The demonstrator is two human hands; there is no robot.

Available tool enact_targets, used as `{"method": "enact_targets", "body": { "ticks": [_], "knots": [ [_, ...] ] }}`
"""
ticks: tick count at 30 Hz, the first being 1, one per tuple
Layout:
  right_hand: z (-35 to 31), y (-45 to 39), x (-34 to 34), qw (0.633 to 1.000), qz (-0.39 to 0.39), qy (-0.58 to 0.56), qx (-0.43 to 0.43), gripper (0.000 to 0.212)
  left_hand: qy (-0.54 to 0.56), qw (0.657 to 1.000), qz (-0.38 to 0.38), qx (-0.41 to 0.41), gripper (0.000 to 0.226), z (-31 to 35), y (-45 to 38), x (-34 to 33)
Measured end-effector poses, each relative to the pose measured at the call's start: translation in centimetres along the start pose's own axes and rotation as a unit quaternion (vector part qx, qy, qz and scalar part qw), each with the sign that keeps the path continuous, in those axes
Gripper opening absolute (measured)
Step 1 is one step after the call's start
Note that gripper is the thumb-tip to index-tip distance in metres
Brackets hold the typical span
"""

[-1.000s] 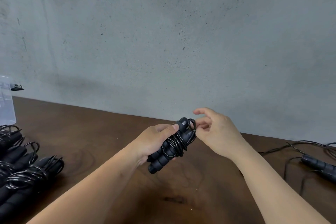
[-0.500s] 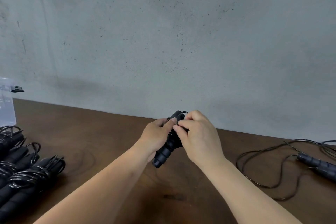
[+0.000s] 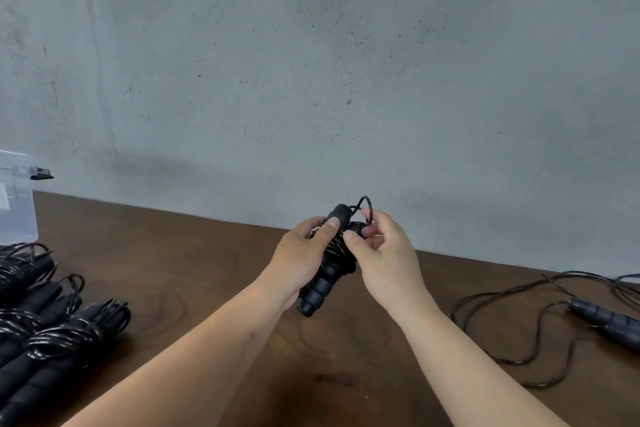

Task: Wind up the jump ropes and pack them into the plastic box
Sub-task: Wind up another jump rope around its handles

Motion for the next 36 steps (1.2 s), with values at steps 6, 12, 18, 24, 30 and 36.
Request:
{"method": "enact_targets", "body": {
  "ticks": [6, 12, 18, 24, 30, 36],
  "knots": [
    [1.7, 0.3, 0.2, 0.994, 0.034, -0.072, -0.078, 0.069, -0.022, 0.999, 0.024, -0.006, 0.027, 0.4, 0.2, 0.4],
    [3.3, 0.9, -1.3, 0.974, -0.014, -0.142, -0.177, 0.030, -0.028, 0.999, 0.021, 0.012, 0.028, 0.2, -0.1, 0.4],
    [3.5, 1.5, -2.5, 0.962, -0.055, -0.179, -0.201, 0.023, -0.031, 0.999, 0.007, 0.037, 0.029, 0.0, -0.3, 0.5],
    [3.4, 1.0, -3.7, 0.959, -0.070, -0.185, -0.203, 0.018, -0.032, 0.996, -0.006, 0.079, 0.029, 0.1, 0.2, 1.7],
    [2.7, 0.8, -7.3, 0.947, -0.107, -0.213, -0.214, 0.019, -0.088, 0.991, 0.049, 0.086, 0.031, -0.4, 0.7, 6.2],
    [1.4, 2.4, -12.5, 0.920, -0.147, -0.260, -0.255, 0.025, -0.174, 0.976, 0.092, 0.098, 0.035, -0.6, 3.2, 11.6]
  ]
}}
Point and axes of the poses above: each hand's wrist, its own y-axis away from the middle knuckle, its own x-axis out of the back of the hand, z = x × y, the point moved 8 cm from there along -y, towards the middle knuckle, and after that the axes turned 15 degrees about -y, right-handed, at the moved point
